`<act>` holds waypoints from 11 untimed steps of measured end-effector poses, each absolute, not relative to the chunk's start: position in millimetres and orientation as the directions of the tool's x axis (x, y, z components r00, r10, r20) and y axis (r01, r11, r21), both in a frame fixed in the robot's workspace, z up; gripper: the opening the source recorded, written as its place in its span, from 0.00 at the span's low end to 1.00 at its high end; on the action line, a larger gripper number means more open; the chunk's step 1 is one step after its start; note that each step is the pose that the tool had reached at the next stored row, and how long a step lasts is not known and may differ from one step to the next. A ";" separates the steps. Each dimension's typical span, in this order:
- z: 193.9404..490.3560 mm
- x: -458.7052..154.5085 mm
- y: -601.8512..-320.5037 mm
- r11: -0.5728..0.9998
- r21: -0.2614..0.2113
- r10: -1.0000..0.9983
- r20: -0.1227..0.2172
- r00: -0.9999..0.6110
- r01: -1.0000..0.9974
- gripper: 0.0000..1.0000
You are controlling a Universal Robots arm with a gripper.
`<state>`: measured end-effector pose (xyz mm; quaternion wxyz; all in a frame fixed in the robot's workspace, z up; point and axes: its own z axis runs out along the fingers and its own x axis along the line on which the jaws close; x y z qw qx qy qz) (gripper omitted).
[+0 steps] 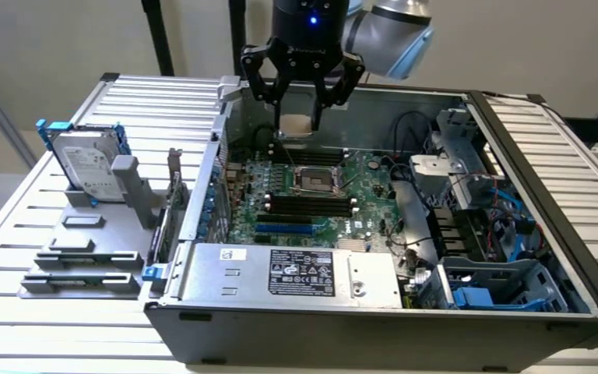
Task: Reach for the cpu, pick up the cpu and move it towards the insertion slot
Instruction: 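Pick up the cpu and move it towards the insertion slot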
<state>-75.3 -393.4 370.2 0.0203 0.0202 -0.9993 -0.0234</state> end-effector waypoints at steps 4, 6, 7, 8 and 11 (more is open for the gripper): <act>368.2 -65.7 -382.1 0.998 0.048 -0.041 0.040 -0.998 -0.040 0.54; 366.9 -62.0 -375.4 0.998 0.047 -0.041 0.040 -0.998 -0.039 0.54; 366.2 -60.3 -372.0 0.998 0.047 -0.041 0.040 -0.998 -0.040 0.54; 365.5 -58.6 -368.5 0.998 0.047 -0.041 0.040 -0.998 -0.040 0.54; 362.9 -53.0 -357.9 0.998 0.047 -0.042 0.040 -0.998 -0.040 0.54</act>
